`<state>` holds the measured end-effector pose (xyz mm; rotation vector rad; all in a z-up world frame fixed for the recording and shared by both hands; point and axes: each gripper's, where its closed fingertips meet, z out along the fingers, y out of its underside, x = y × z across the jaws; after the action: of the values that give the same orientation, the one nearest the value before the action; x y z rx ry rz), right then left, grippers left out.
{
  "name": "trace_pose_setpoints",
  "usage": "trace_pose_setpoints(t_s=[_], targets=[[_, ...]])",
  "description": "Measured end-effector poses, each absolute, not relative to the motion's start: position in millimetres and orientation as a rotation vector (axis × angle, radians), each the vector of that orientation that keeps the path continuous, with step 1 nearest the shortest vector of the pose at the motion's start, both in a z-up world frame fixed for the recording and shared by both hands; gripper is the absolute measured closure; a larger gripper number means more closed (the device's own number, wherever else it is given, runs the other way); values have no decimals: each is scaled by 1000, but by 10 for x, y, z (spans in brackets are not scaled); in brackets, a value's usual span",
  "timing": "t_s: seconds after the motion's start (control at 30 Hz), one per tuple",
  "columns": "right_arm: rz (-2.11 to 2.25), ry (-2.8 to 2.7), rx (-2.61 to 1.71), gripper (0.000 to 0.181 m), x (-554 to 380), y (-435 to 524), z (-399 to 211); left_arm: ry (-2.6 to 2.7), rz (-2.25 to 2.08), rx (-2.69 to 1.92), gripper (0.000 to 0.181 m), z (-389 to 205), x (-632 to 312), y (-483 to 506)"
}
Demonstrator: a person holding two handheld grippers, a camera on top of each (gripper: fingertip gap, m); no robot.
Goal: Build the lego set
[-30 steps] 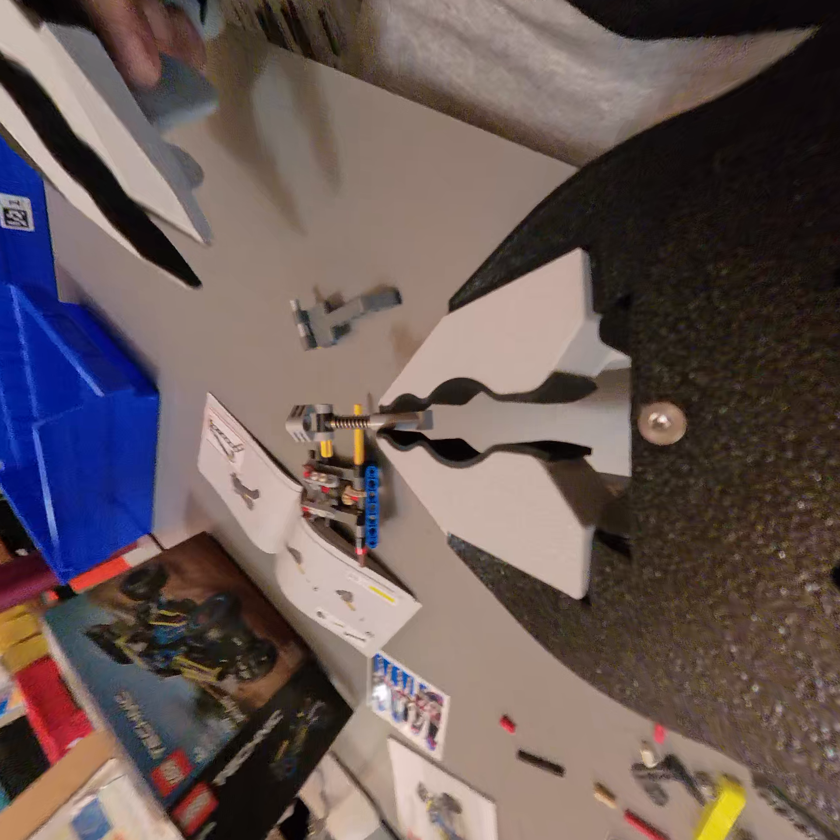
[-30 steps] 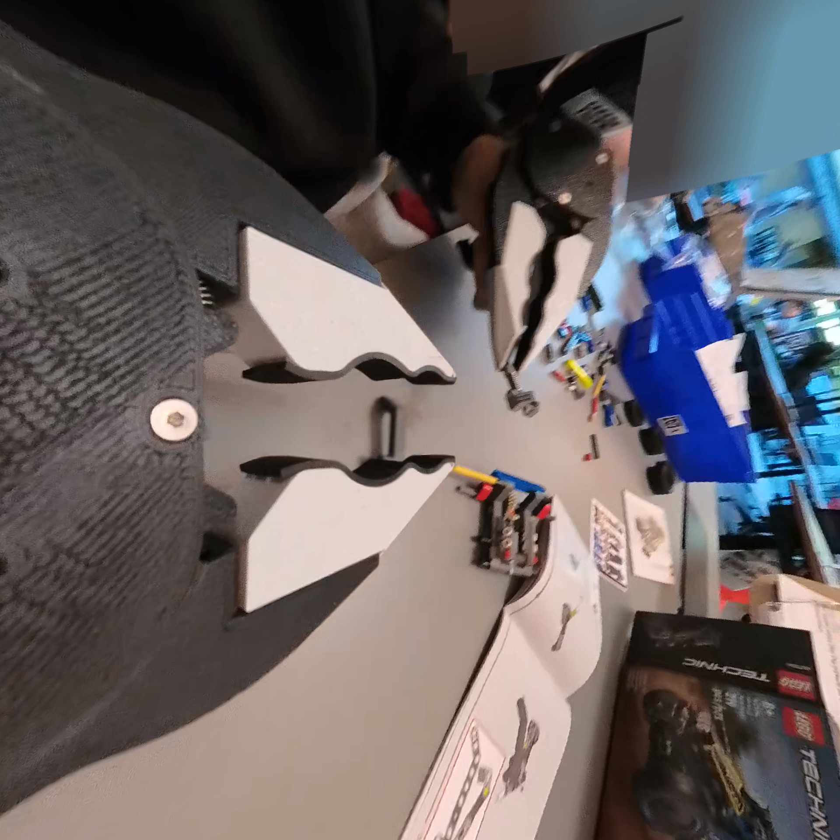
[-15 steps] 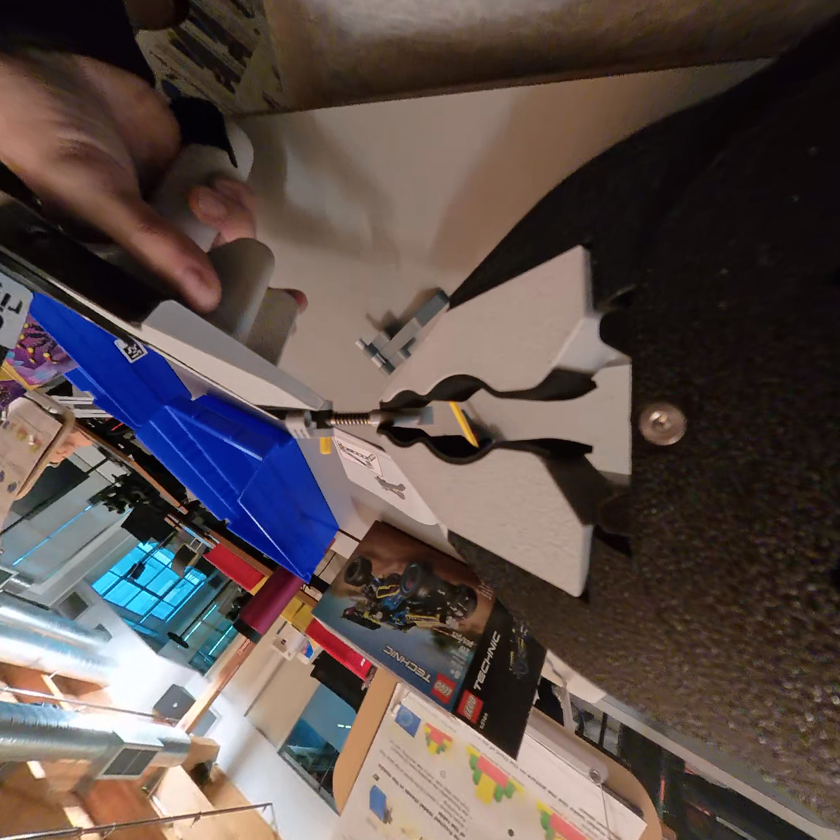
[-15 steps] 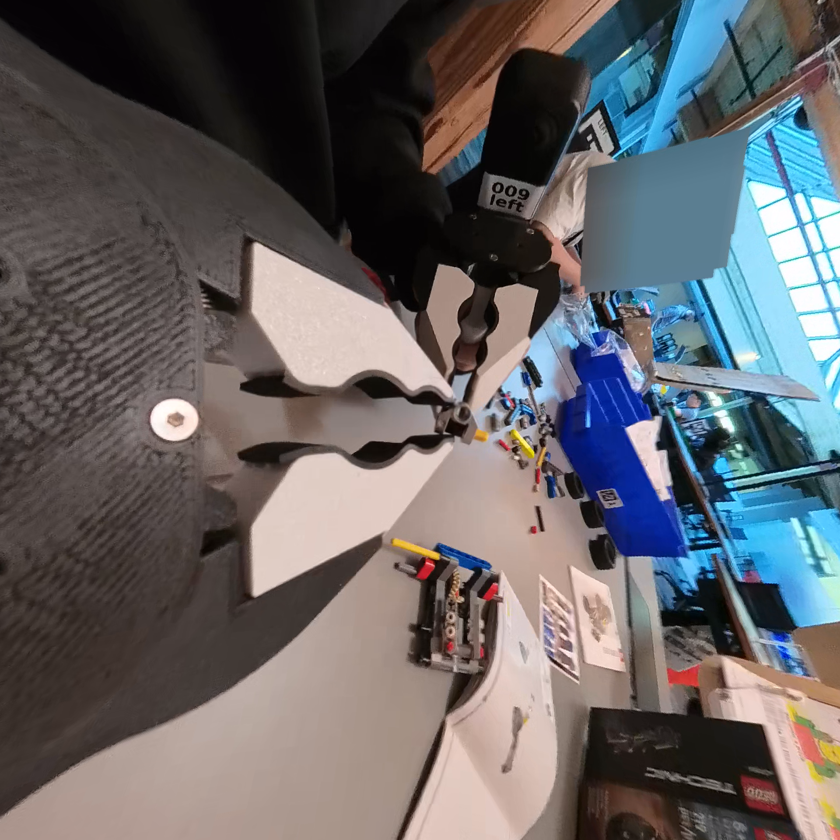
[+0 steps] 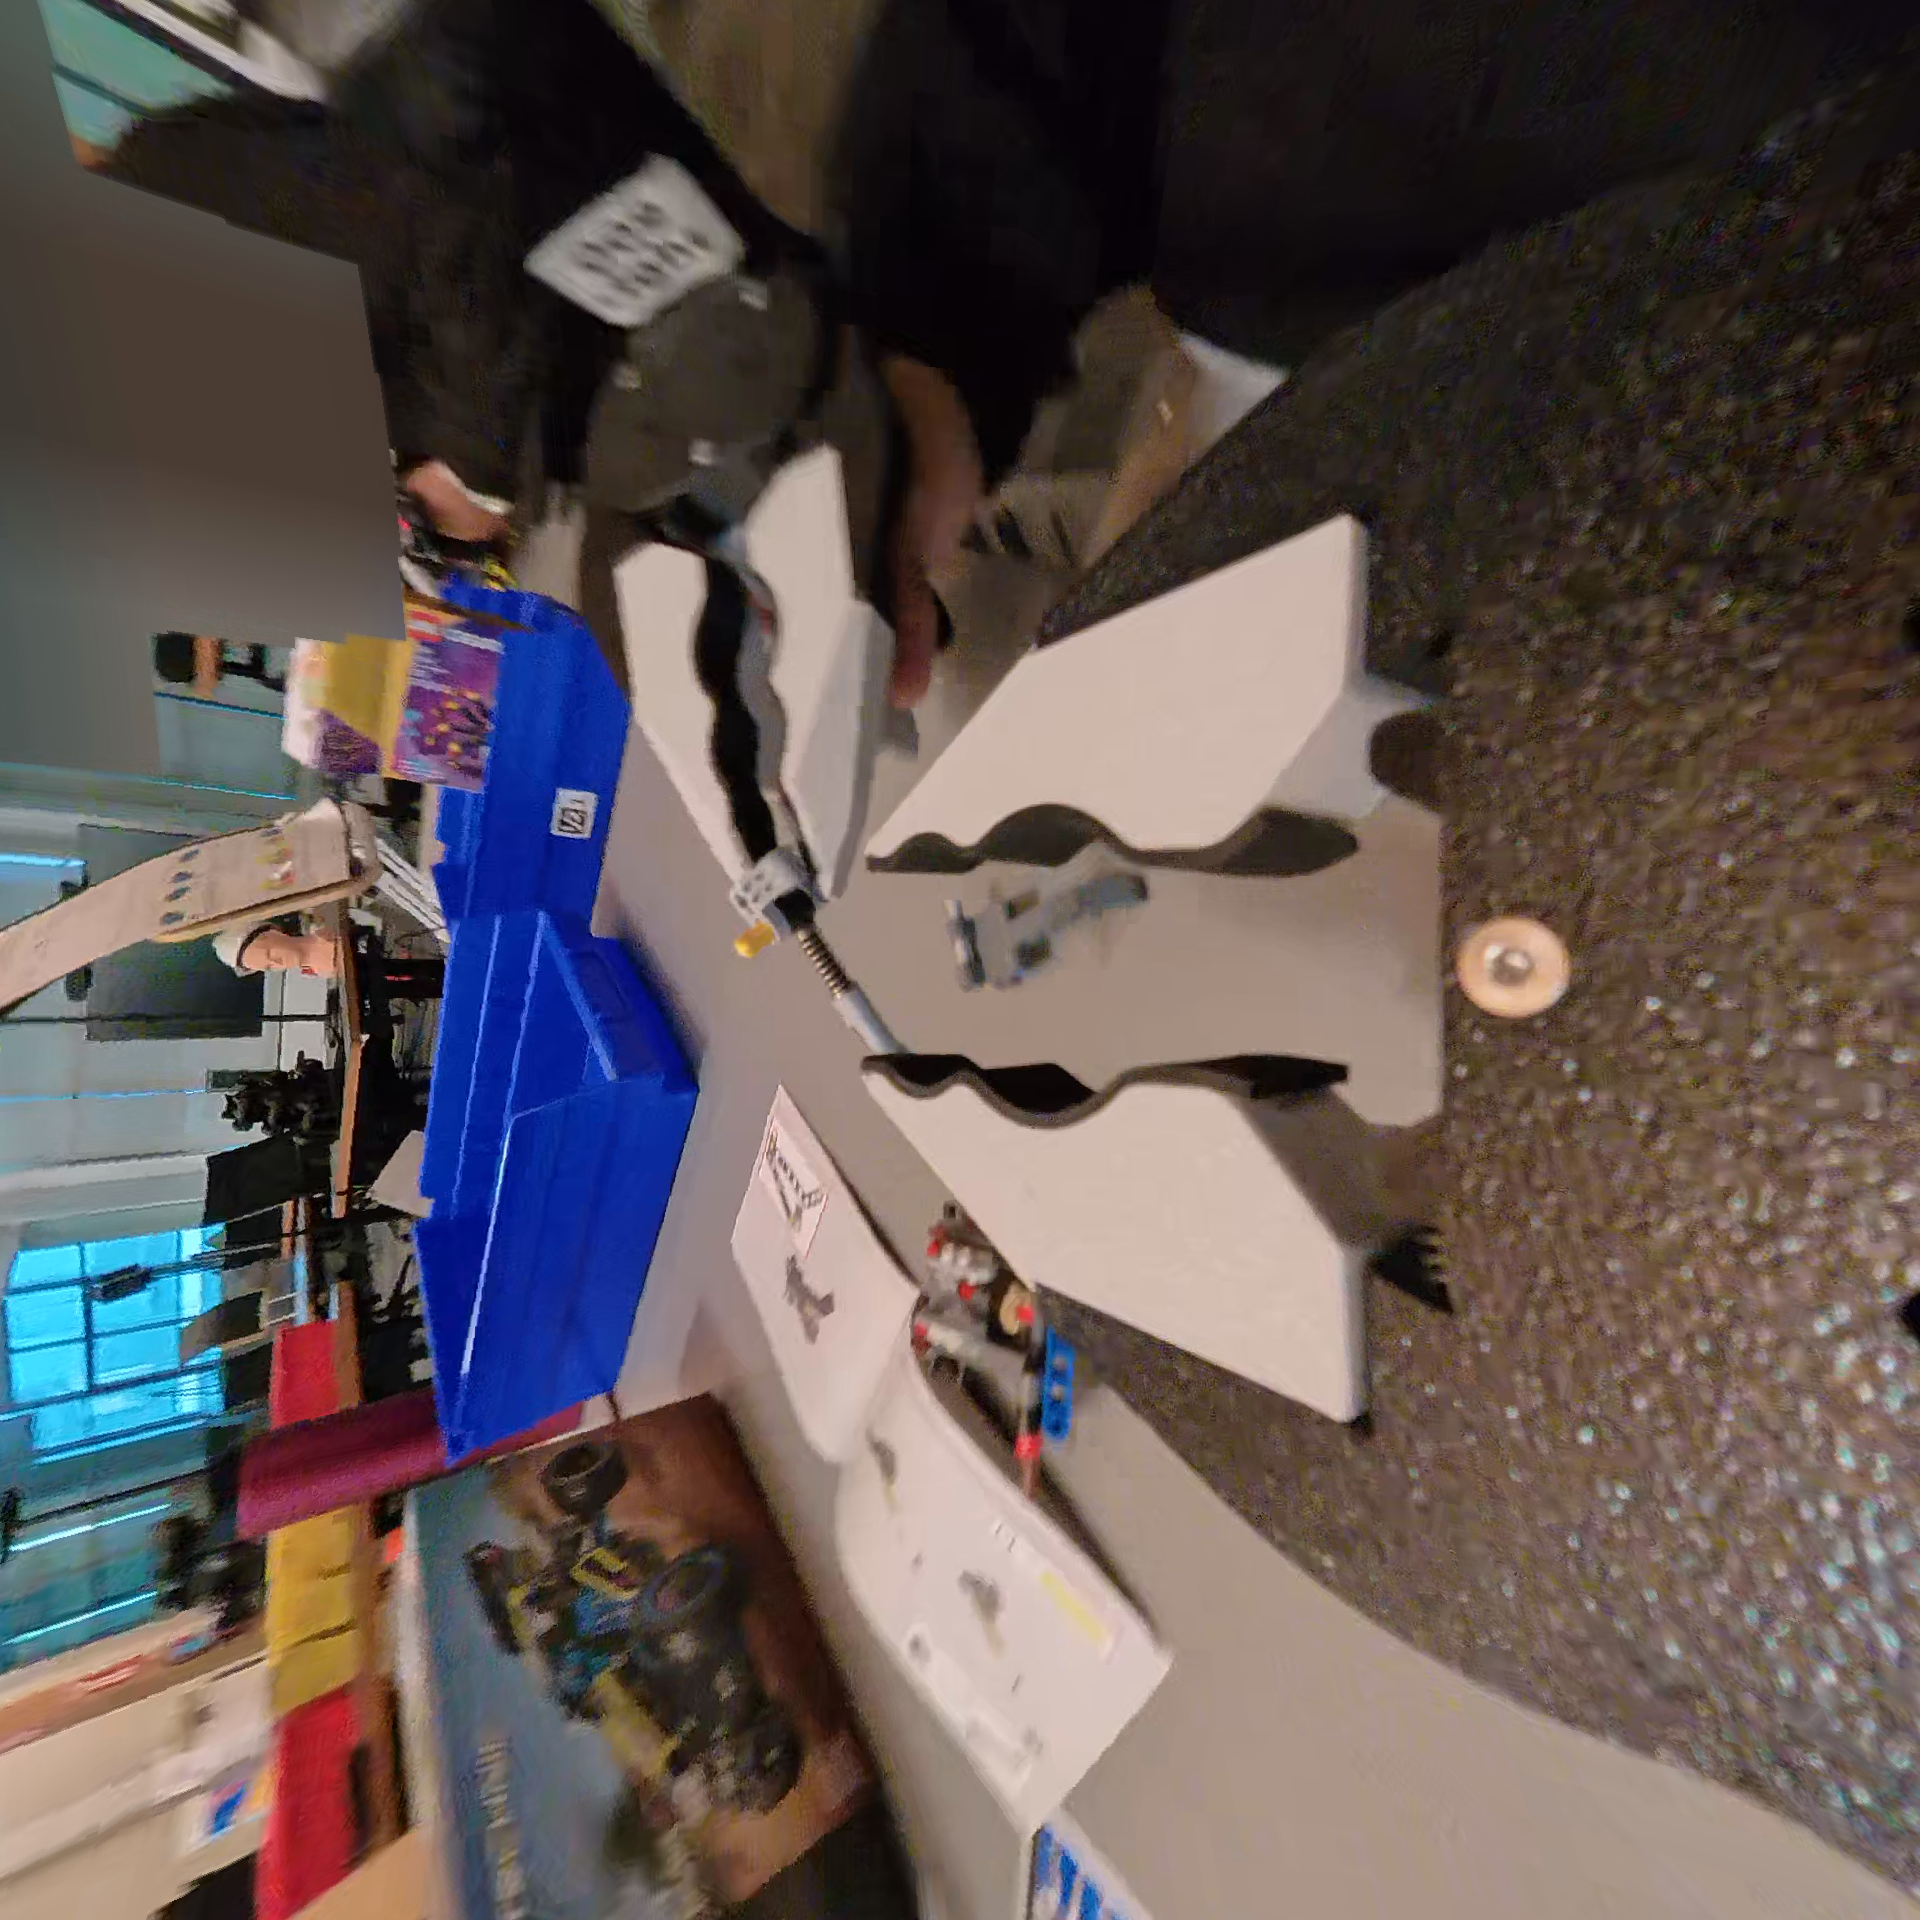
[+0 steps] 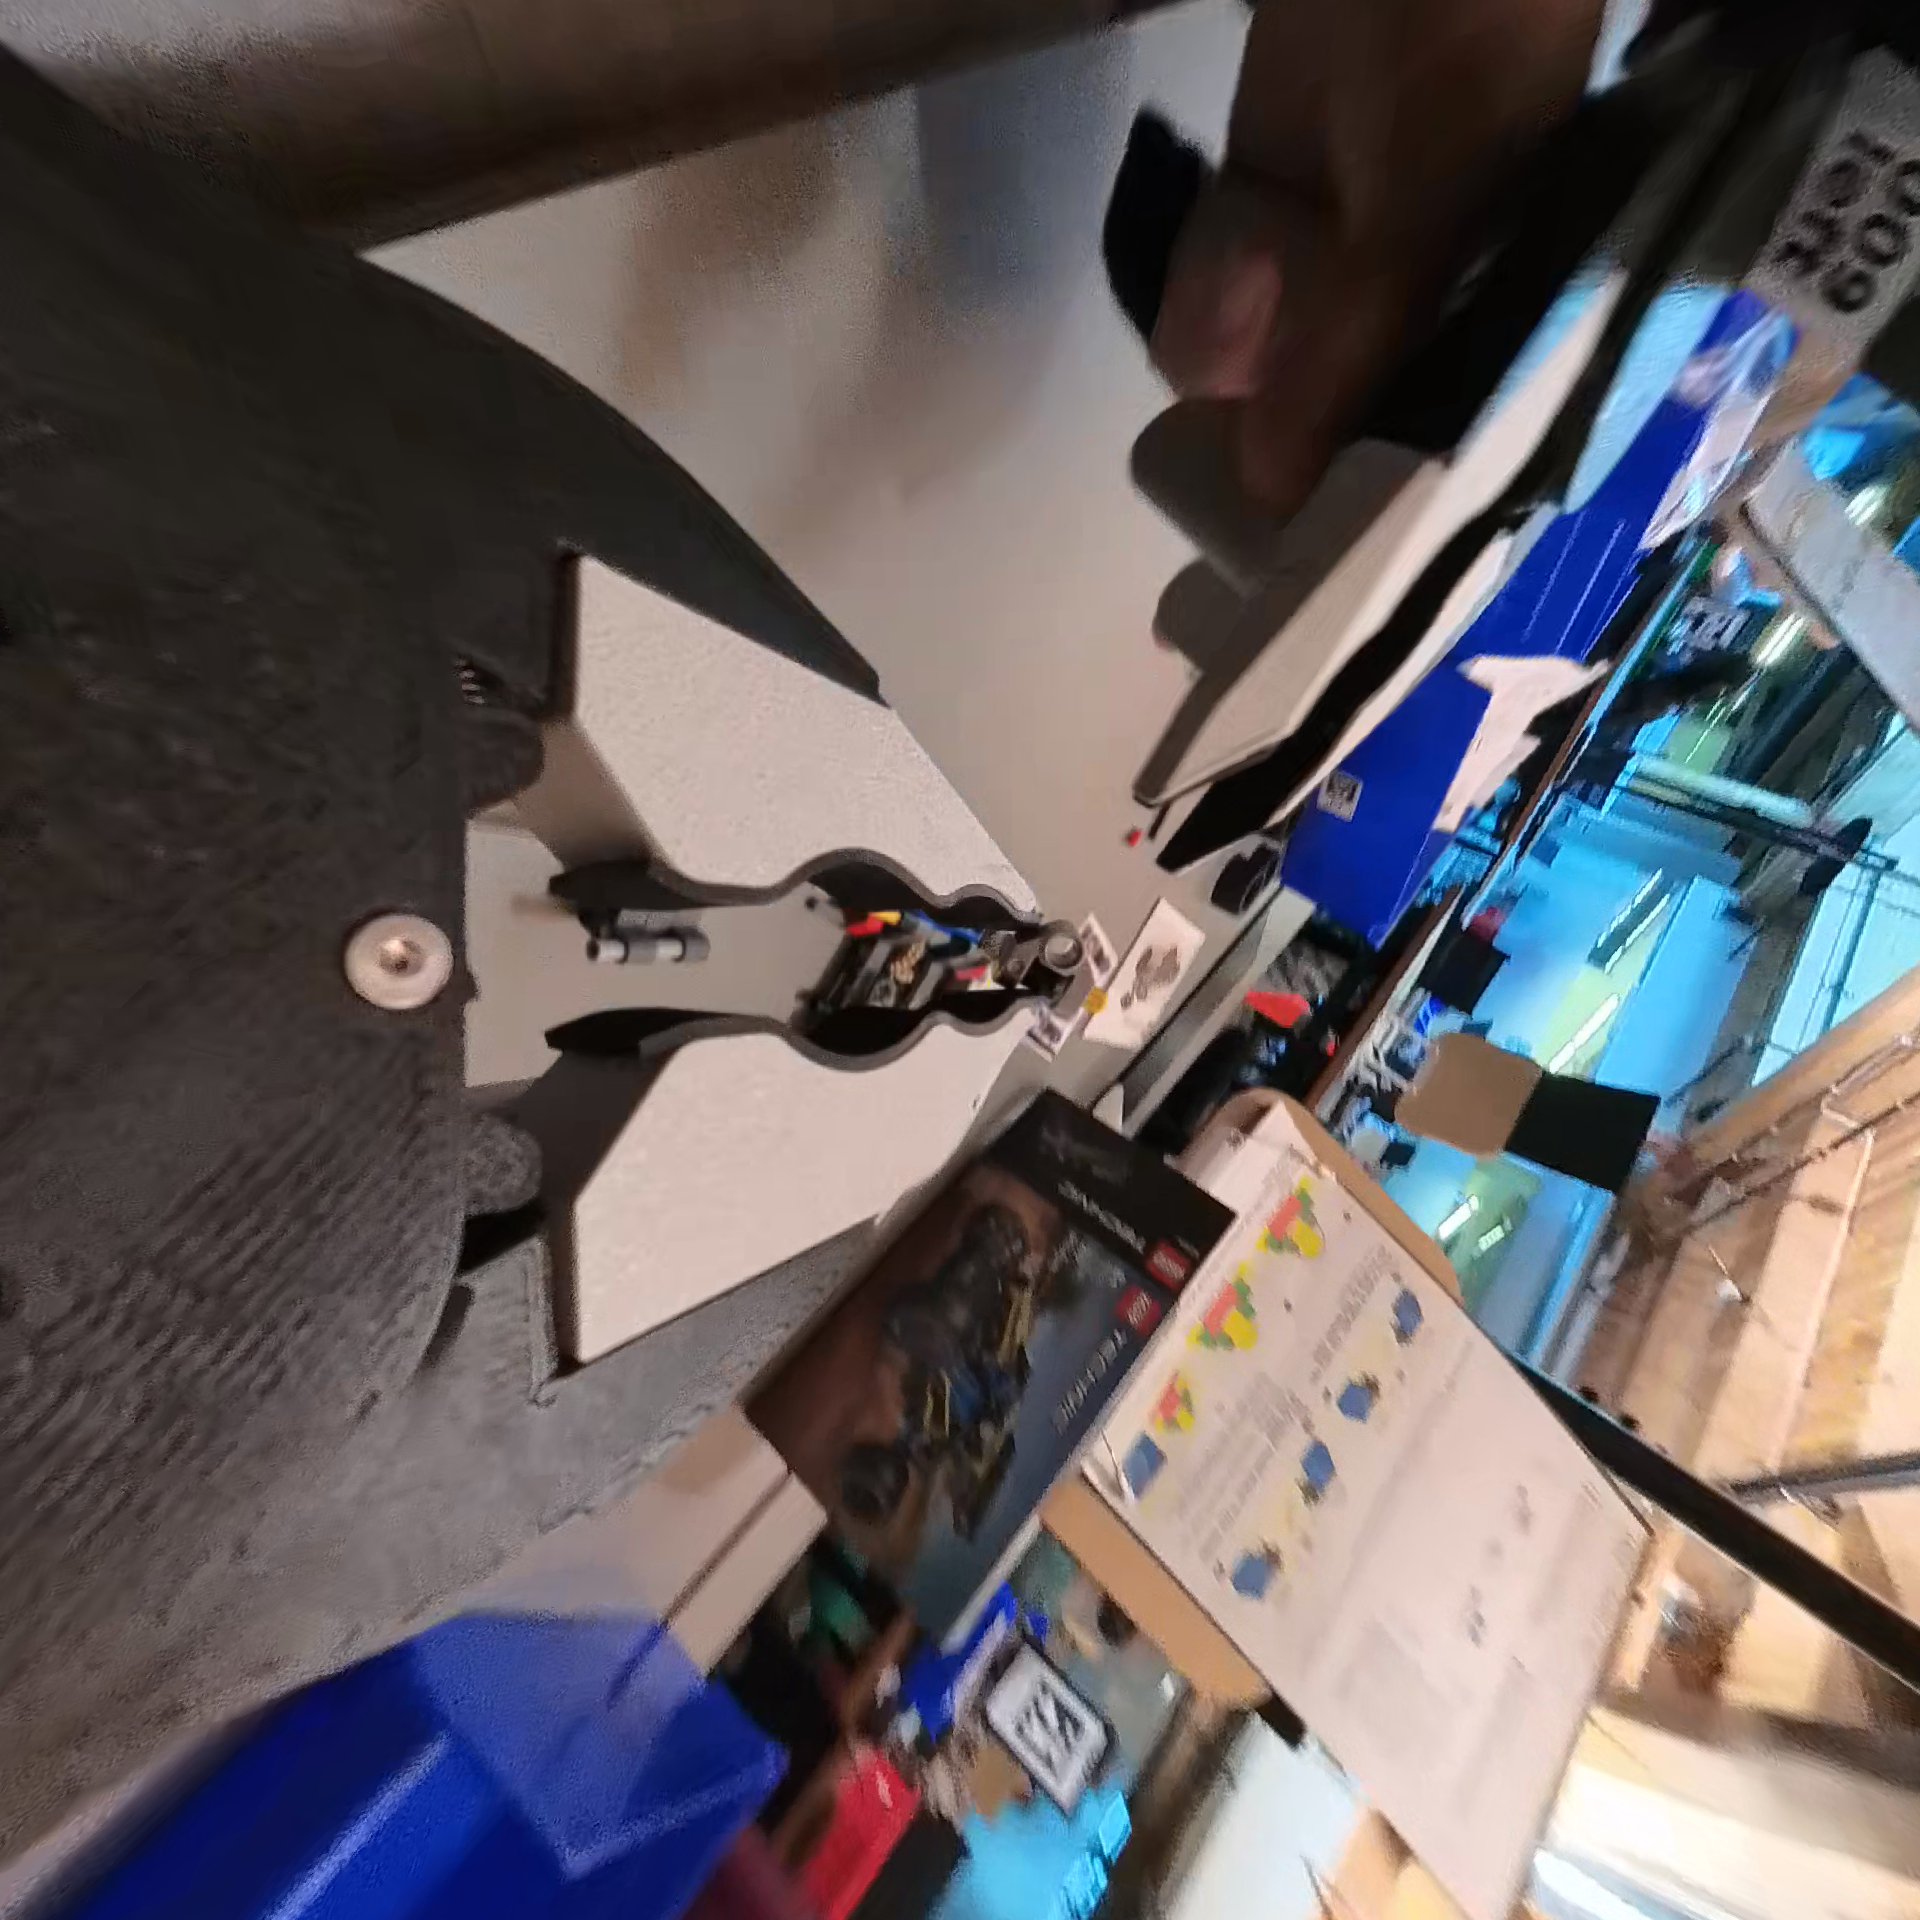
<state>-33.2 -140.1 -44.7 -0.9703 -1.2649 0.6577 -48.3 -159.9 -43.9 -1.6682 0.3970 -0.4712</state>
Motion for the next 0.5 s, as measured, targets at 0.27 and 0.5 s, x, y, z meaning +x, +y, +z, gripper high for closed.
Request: trace_pose_setpoints(t_s=[0.27,0.5], targets=[[424,-1194,-816,173,-391,-1482,-485,331,-669,-1776,151,-494,-268,-1632],[419,-1145,-786,173,-365,-1471,-447,200,-892,-1746,149,-509,-318,-1614]])
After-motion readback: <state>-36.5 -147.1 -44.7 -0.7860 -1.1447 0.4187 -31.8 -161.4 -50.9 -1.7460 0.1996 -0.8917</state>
